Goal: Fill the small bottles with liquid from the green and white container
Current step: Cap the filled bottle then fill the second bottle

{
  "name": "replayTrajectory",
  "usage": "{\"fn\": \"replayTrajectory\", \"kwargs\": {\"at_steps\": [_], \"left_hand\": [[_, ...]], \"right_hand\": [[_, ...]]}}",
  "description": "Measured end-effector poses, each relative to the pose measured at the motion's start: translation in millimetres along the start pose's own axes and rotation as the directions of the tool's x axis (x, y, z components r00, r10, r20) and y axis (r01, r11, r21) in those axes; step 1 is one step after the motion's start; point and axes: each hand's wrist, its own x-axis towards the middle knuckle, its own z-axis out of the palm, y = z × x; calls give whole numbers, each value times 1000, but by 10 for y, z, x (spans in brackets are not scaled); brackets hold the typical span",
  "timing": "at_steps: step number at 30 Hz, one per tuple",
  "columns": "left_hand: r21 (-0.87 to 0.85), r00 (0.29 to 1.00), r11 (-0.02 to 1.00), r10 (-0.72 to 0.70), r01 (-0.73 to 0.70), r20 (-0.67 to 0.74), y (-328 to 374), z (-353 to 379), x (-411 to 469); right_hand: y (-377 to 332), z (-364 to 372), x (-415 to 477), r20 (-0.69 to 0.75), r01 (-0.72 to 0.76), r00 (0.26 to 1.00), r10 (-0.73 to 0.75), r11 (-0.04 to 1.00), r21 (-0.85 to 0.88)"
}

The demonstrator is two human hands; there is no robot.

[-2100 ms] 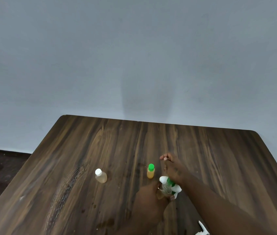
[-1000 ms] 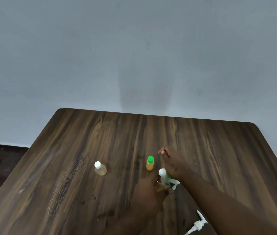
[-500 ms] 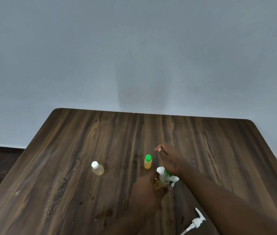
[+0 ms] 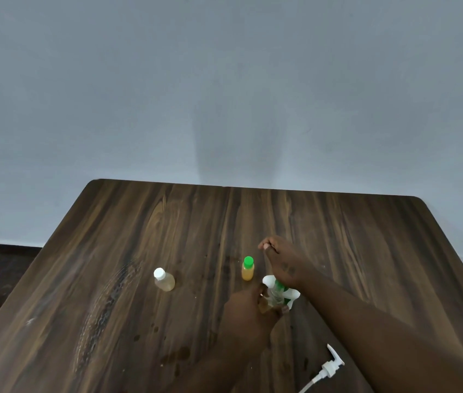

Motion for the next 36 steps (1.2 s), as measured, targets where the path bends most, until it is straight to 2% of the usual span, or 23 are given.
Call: {"fn": "replayTrajectory", "kwargs": {"at_steps": [5, 9, 14, 18, 21, 31, 34, 36], "left_hand": [[80, 999, 997, 12, -9, -43, -27, -17, 3], [41, 1000, 999, 2, -1, -28, -16, -7, 12], [89, 999, 996, 22, -17, -48, -51, -10, 4], [17, 1000, 1000, -5, 5, -23, -22, 6, 8], [76, 999, 997, 1, 2, -34, -40, 6, 19], [107, 998, 994, 17, -11, -56, -6, -10, 12], [50, 999, 999, -3, 5, -38, -18, 14, 37], [102, 998, 995, 2, 4, -57, -36, 5, 49]], "right_hand": [[64, 44, -42, -51, -36, 998, 37, 999, 26], [-13, -7, -5, -13, -4, 1000, 4, 1000, -6], [38, 39, -46, -54, -36, 998, 36, 999, 0], [-12, 5, -24, -27, -22, 999, 21, 1000, -3], [24, 42, -50, -66, -88, 994, 89, 996, 23], [18, 33, -35, -41, -92, 995, 93, 995, 27], [-28, -6, -14, -10, -72, 997, 72, 997, 25], [-16, 2, -6, -24, -75, 997, 76, 997, 34]]}}
